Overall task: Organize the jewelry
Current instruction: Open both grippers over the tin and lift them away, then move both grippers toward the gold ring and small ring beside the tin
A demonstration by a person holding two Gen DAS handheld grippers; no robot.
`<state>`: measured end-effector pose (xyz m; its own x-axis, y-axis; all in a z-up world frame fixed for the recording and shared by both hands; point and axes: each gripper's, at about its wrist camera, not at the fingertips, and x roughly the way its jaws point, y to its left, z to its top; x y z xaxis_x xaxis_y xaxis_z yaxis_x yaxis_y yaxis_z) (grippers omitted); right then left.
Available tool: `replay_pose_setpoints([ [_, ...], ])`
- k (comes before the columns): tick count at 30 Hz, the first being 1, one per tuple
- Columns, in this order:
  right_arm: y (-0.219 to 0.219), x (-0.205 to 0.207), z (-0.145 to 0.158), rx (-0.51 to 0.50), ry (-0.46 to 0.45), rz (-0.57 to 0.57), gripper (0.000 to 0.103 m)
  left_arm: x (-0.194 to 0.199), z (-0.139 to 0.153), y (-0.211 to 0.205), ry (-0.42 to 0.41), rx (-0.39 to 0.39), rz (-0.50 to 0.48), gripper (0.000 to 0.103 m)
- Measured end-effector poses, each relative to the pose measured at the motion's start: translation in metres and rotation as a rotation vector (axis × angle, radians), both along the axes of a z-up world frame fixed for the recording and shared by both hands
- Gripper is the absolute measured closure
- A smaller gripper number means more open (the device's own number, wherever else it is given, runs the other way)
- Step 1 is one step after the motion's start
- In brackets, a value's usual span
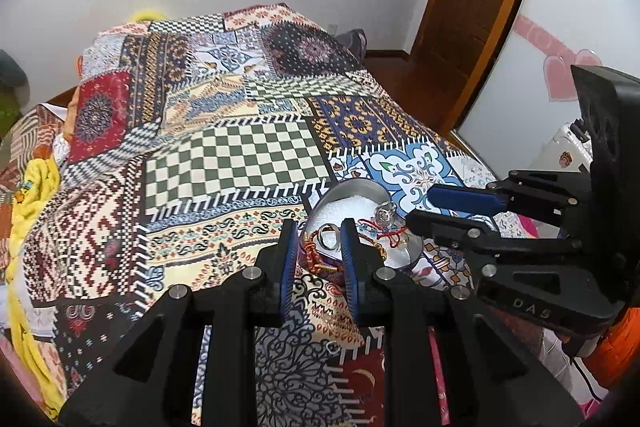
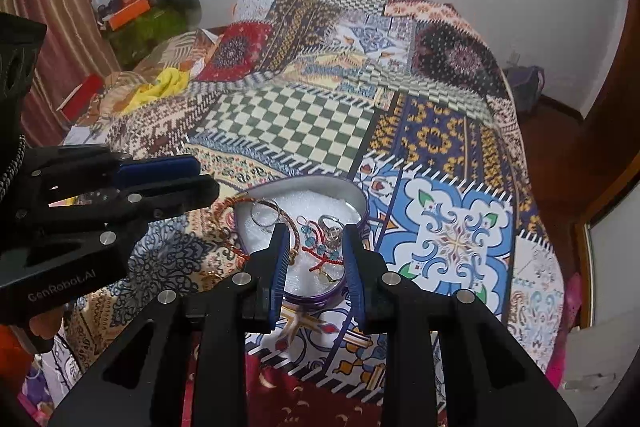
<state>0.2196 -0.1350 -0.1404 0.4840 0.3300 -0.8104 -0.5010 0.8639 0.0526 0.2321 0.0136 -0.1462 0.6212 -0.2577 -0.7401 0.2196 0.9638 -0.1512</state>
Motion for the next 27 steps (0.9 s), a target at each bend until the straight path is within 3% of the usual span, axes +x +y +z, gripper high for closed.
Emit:
replay_pose_setpoints([
  [15,0.002,-0.033,0.031,0.018,-0.083,0.003,0.079,-0.046,0.030,0.011,-0.052,0.048,0.035,0.081],
  [27,0.007,-0.049,0.006,-0.008,-0.024,0.028,0.078,-0.061,-0.013,0.025,0.082,0.059,0.078,0.080],
])
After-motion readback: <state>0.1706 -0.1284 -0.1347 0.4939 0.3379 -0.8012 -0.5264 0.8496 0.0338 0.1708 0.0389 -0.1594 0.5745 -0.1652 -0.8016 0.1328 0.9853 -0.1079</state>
